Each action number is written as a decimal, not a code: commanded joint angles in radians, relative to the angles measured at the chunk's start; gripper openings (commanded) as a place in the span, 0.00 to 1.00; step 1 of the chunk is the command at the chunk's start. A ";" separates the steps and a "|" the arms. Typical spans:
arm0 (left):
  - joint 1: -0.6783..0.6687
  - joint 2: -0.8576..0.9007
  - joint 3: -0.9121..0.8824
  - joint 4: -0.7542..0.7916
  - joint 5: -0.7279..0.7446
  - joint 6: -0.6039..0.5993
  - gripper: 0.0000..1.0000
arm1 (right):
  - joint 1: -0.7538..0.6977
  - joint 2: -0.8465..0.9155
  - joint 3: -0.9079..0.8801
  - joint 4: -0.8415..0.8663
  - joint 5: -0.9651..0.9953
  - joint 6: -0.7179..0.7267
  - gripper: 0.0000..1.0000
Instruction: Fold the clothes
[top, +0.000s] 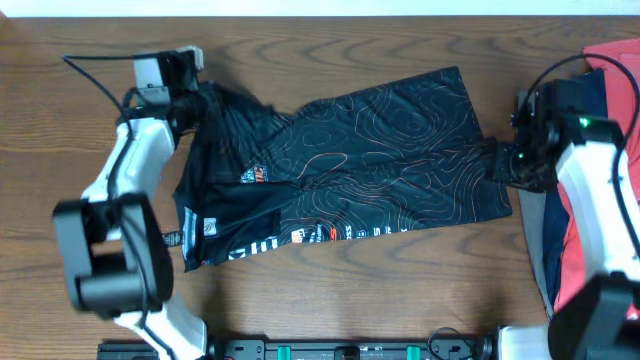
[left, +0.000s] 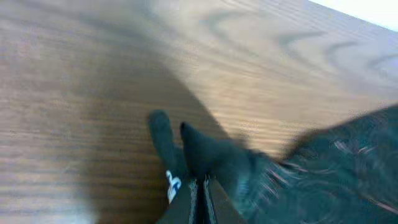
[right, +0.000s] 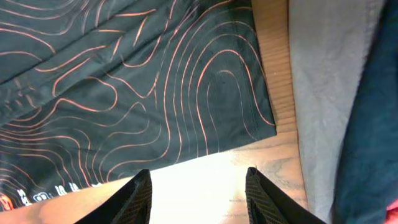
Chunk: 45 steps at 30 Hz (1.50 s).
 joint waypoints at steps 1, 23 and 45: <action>-0.001 -0.068 0.007 -0.058 0.034 -0.016 0.06 | 0.027 0.116 0.132 -0.018 -0.008 -0.027 0.49; -0.001 -0.095 0.004 -0.349 0.032 -0.015 0.06 | 0.130 0.845 0.796 0.392 0.039 0.073 0.62; -0.001 -0.095 -0.003 -0.402 0.032 -0.015 0.06 | 0.165 0.947 0.795 0.502 0.117 0.195 0.38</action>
